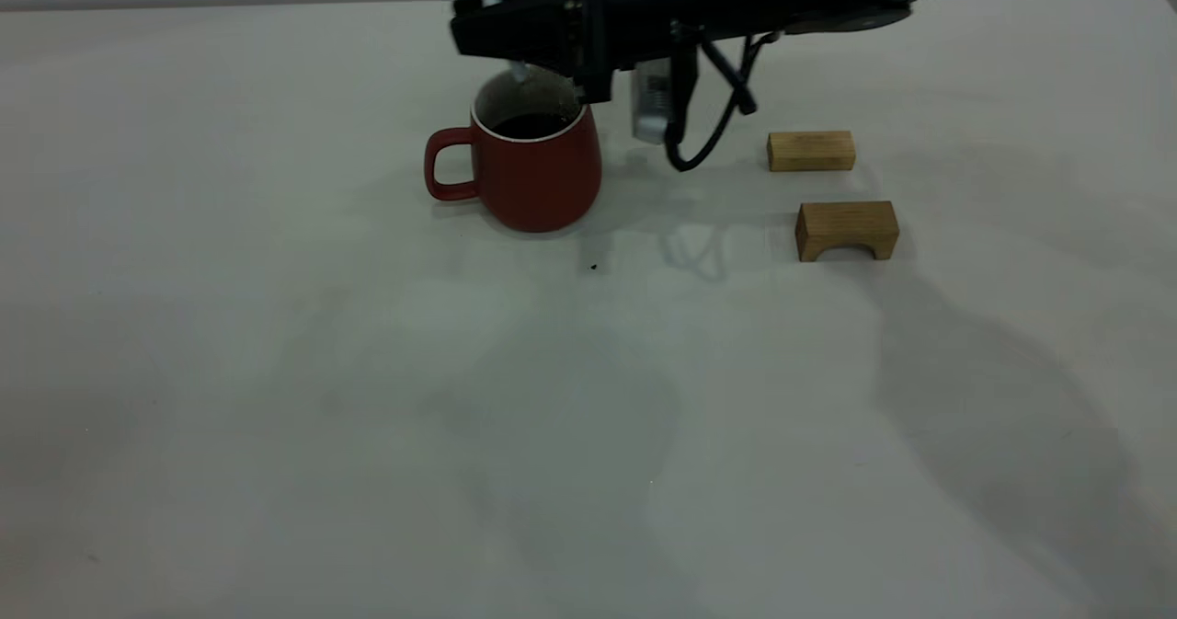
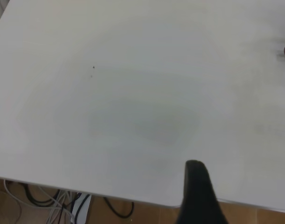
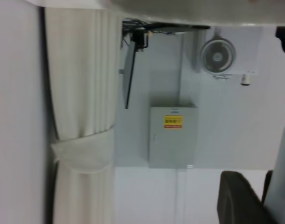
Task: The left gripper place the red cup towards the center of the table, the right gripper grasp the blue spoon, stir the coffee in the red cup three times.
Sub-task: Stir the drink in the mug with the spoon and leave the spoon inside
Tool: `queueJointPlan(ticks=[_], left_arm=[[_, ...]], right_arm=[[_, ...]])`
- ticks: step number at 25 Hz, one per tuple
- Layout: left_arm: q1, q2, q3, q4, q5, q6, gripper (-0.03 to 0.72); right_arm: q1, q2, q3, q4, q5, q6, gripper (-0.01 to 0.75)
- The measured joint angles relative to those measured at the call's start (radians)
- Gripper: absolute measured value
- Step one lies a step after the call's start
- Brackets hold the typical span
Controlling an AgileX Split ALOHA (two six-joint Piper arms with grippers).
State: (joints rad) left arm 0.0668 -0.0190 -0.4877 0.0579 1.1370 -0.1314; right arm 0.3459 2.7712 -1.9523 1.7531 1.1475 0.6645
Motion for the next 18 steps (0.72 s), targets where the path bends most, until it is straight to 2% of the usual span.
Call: queueJointPlan(ticks=[7, 10, 13, 18], left_arm=[[0.0, 0.0, 0.0, 0.0, 0.0, 0.0, 0.551], [0.0, 0.0, 0.0, 0.0, 0.0, 0.0, 0.551], [0.0, 0.0, 0.0, 0.0, 0.0, 0.0, 0.551], [0.0, 0.0, 0.0, 0.0, 0.0, 0.0, 0.551]], right_arm=[[0.004, 0.058, -0.134, -0.003, 0.003, 0.002, 0.129], [-0.027, 0.057, -0.13, -0.007, 0.004, 0.003, 0.129], [-0.055, 0.036, -0.067, -0.011, -0.004, 0.003, 0.129], [-0.032, 0.012, -0.014, -0.003, -0.007, 0.003, 0.129]])
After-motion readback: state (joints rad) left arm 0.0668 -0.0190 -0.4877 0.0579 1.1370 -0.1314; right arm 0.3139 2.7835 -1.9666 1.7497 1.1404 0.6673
